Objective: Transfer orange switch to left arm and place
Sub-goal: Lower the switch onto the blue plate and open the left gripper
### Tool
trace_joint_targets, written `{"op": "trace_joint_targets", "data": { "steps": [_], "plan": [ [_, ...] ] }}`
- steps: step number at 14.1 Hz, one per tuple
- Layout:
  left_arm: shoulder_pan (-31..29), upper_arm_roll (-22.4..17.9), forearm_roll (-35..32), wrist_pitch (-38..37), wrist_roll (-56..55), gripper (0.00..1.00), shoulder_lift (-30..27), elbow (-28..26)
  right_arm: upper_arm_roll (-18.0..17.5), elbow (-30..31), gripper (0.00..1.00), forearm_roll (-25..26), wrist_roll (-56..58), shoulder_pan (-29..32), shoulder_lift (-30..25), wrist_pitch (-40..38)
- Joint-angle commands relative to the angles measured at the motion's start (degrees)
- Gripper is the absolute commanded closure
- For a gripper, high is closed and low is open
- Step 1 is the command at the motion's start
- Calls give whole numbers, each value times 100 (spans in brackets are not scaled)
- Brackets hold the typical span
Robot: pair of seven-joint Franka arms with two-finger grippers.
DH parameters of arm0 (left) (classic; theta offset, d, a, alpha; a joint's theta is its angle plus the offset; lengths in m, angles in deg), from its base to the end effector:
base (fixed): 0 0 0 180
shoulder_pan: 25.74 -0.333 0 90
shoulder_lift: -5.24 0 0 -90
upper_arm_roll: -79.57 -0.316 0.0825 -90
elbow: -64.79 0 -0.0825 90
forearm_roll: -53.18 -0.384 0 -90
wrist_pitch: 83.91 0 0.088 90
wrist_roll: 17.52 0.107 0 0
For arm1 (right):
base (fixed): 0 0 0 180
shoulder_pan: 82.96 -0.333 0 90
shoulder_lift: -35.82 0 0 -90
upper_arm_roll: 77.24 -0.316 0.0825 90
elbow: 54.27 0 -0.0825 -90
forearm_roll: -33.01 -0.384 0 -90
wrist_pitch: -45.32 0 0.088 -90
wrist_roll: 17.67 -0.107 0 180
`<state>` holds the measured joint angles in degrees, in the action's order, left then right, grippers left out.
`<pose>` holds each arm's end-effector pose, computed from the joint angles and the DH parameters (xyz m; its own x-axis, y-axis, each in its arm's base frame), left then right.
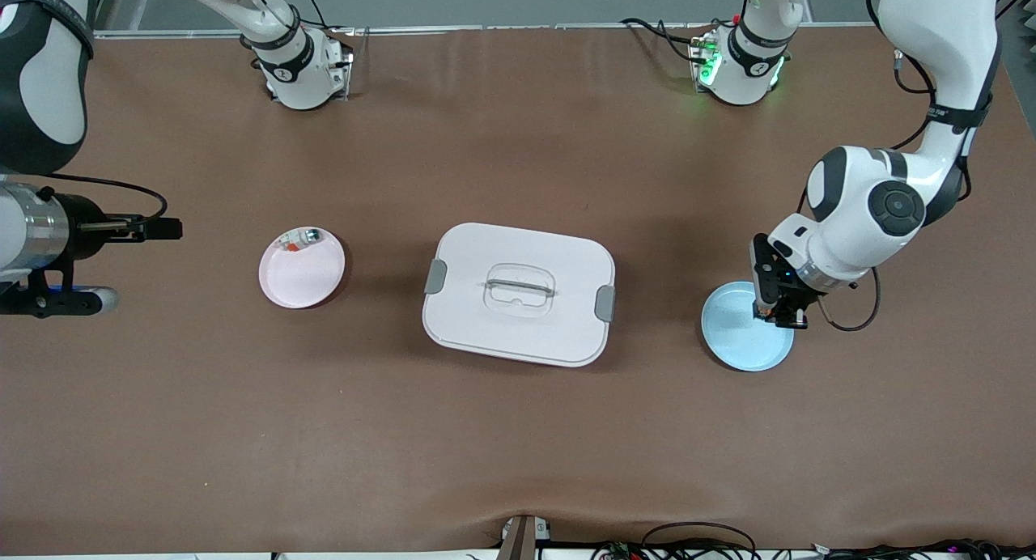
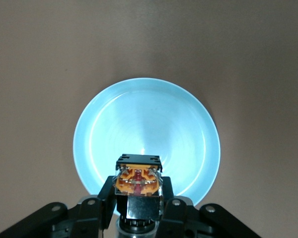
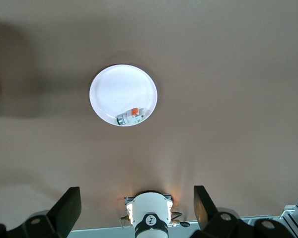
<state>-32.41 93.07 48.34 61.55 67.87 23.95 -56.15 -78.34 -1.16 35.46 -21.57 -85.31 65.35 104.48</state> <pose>0.5859 -0.0685 0.2742 -0.0909 -0.9954 0.0286 -0.9900 0.0873 -0.1106 0.6353 0.0286 0.5652 0.9181 -0.0332 -0.3949 -0.0103 -0.9981 0.0599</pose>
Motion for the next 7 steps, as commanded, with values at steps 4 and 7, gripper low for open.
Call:
{"op": "trace_joint_targets", "data": {
  "steps": [4,7],
  "plan": [
    [-149,74,-25,605,645,100,405,-71,-13,51,0,124,83,59,-404,-18],
    [-158,135,-34,842,873,100,554,-71,-4,51,0,151,83,33,-571,-54]
  ]
}}
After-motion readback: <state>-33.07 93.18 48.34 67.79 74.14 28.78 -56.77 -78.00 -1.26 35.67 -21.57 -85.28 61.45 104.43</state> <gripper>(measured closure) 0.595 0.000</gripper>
